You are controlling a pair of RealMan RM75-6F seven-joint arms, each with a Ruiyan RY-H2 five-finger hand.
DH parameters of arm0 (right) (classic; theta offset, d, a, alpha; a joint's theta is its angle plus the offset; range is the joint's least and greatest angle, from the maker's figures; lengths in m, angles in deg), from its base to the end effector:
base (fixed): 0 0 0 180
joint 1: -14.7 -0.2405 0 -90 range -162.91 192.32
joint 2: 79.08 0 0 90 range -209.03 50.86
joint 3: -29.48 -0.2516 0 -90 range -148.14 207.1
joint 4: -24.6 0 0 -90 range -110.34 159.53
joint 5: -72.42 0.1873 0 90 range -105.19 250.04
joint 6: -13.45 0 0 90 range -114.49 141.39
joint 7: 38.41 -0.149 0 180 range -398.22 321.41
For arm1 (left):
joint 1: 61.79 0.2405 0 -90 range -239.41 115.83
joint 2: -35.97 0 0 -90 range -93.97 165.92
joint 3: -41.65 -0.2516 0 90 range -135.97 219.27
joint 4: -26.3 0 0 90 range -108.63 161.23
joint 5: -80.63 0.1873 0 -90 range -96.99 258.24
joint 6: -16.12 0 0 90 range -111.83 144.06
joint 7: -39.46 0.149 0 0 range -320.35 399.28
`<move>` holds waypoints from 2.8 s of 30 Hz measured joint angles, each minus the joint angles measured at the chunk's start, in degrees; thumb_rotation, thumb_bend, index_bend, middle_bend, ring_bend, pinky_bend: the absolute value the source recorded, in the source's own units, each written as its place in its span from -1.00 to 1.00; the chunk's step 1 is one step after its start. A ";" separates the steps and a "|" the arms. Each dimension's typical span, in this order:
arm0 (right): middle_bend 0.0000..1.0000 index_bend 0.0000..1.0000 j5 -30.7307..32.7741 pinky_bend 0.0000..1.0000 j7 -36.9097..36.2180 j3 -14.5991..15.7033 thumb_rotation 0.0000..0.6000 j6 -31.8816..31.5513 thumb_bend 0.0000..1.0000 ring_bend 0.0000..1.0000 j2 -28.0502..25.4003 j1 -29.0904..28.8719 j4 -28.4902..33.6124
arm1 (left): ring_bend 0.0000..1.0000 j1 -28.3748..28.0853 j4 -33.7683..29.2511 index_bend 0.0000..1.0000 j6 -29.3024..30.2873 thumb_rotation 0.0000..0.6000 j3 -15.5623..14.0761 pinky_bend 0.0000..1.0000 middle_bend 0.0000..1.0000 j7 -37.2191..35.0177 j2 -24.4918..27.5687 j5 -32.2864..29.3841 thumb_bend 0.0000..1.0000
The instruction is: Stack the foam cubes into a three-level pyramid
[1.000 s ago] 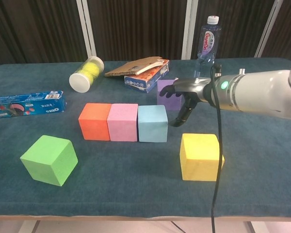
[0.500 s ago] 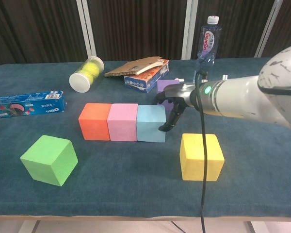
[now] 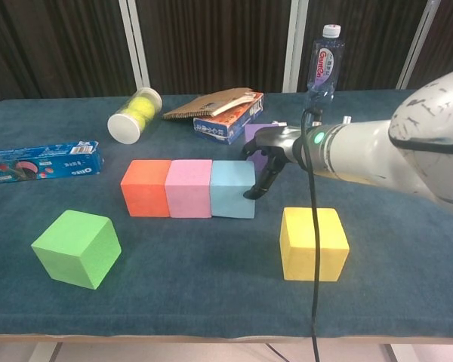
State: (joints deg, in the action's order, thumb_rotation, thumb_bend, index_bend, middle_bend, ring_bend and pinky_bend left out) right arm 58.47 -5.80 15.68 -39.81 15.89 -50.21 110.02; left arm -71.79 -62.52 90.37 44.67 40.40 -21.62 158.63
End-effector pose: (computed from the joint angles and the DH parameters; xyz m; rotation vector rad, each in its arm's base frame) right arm -0.0723 -0.3702 -0.0440 1.7514 -1.3818 0.7007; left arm -0.3273 0.2121 0.2086 -1.4321 -0.8904 -0.6613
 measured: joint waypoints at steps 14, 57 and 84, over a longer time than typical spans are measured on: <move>-0.90 -0.72 0.45 -0.88 0.64 -0.28 1.00 1.78 -0.53 -1.00 -0.03 0.07 -0.70 | -0.94 0.14 0.14 -0.63 0.19 1.00 -0.02 -0.90 -0.78 -0.40 0.05 0.19 -0.98; -0.98 -0.97 -27.34 -0.92 -14.60 12.70 1.00 1.54 -0.58 -1.00 -29.86 19.95 33.79 | -0.95 -0.25 -0.87 -0.63 -0.19 1.00 0.14 -0.90 -0.78 2.44 -0.69 -0.45 -0.98; -0.77 0.06 -26.81 -0.73 -15.25 12.31 1.00 -4.10 -0.59 -0.86 -15.40 22.61 22.14 | -0.95 0.33 -0.59 -0.63 0.45 1.00 -0.05 -0.90 -0.78 1.47 -0.25 -0.33 -0.98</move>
State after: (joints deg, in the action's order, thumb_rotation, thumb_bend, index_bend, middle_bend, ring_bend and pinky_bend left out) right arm 31.66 -21.05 27.99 -43.90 0.48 -27.61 132.17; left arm -71.46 -63.11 90.81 44.62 41.87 -21.86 158.29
